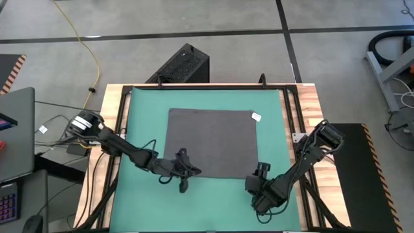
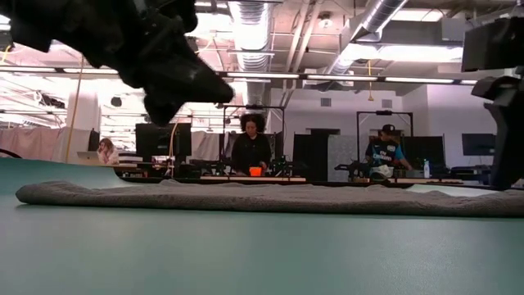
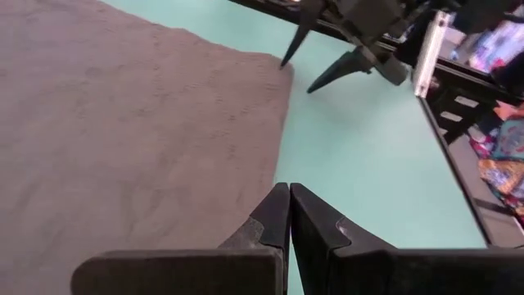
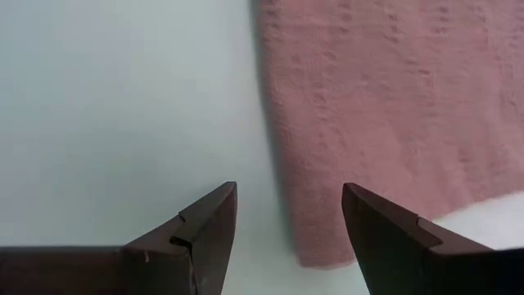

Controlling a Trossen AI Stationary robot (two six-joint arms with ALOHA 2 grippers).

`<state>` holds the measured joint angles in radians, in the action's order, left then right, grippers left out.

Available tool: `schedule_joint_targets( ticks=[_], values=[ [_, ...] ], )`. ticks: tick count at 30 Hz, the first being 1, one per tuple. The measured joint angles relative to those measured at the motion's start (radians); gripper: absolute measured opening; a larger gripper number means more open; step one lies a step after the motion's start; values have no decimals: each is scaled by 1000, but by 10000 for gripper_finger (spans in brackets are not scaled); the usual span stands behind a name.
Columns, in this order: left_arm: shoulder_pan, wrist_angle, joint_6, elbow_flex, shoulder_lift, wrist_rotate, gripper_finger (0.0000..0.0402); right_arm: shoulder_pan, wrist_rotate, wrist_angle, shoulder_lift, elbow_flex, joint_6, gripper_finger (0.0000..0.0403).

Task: Roll towel
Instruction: Fold the gray towel

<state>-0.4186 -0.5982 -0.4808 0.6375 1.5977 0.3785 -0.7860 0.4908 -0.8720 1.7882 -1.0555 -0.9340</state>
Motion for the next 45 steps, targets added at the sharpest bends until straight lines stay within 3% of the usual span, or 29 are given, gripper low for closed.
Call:
schedule_joint_targets(
  ticks=[9, 13, 16, 23, 25, 32, 45],
  values=[
    [25, 5, 25, 42, 39, -43, 0, 11, -25, 13, -2, 49, -1, 242],
    [29, 15, 25, 42, 39, -45, 0, 22, -76, 52, -5, 70, -3, 220],
    [29, 25, 25, 42, 39, -51, 0, 31, -103, 57, -4, 66, -9, 182],
    [29, 34, 28, 42, 39, -57, 0, 59, -176, 85, -3, 66, -7, 35],
    [29, 41, 28, 42, 39, -56, 0, 63, -189, 92, -3, 67, -6, 13],
    [29, 163, -30, 41, 39, -23, 0, 69, -192, 18, 0, 18, -77, 8],
    [-29, 204, -73, 41, 39, 8, 0, 97, -157, -71, 2, -105, -78, 3]
  ],
)
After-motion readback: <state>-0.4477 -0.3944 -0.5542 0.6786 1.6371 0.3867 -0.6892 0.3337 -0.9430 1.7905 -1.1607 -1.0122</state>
